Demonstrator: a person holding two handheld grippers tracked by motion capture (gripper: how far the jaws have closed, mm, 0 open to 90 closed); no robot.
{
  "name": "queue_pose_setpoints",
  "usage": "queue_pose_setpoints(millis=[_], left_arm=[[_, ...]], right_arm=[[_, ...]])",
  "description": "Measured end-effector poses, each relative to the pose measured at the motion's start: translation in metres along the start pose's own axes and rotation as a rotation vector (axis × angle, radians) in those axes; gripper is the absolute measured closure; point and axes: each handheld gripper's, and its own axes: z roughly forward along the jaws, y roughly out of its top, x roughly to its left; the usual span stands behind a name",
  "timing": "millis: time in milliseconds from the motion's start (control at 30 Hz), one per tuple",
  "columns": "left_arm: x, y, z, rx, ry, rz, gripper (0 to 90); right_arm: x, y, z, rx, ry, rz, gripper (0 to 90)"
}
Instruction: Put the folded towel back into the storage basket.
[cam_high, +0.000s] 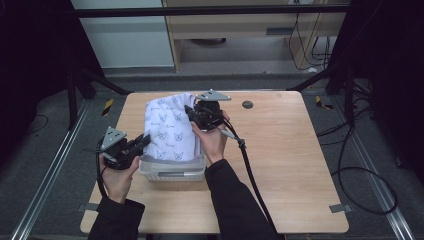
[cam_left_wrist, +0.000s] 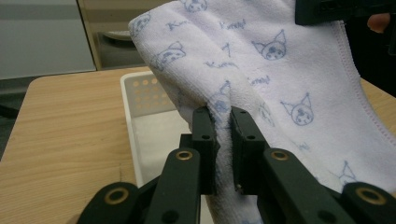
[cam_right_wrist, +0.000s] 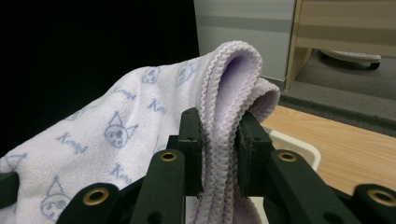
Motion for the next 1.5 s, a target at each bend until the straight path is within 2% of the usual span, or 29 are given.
queue_pose_setpoints(millis=[333, 600, 833, 867, 1100, 1500], left_arm=[[0.008, -0.009, 0.012, 0.049, 0.031, 0.011, 81.1], [0.011, -0.017, 0.023, 0.080, 0.031, 0.013, 81.2], [0.013, -0.023, 0.031, 0.113, 0.040, 0.026, 81.2], [0.013, -0.023, 0.031, 0.115, 0.042, 0.026, 81.2], [0.015, -0.026, 0.034, 0.127, 0.042, 0.016, 81.1], [0.013, -0.035, 0.047, 0.174, 0.049, 0.042, 81.0]], right_arm=[[0.000, -0.012, 0.020, 0.036, -0.003, 0.010, 74.8], [-0.005, -0.023, 0.033, 0.070, -0.016, 0.010, 74.8], [-0.009, -0.033, 0.040, 0.089, -0.017, 0.021, 74.8], [-0.009, -0.034, 0.041, 0.094, -0.022, 0.011, 74.8], [-0.011, -0.040, 0.045, 0.109, -0.022, 0.025, 74.7], [-0.017, -0.053, 0.052, 0.138, -0.037, 0.030, 74.3]])
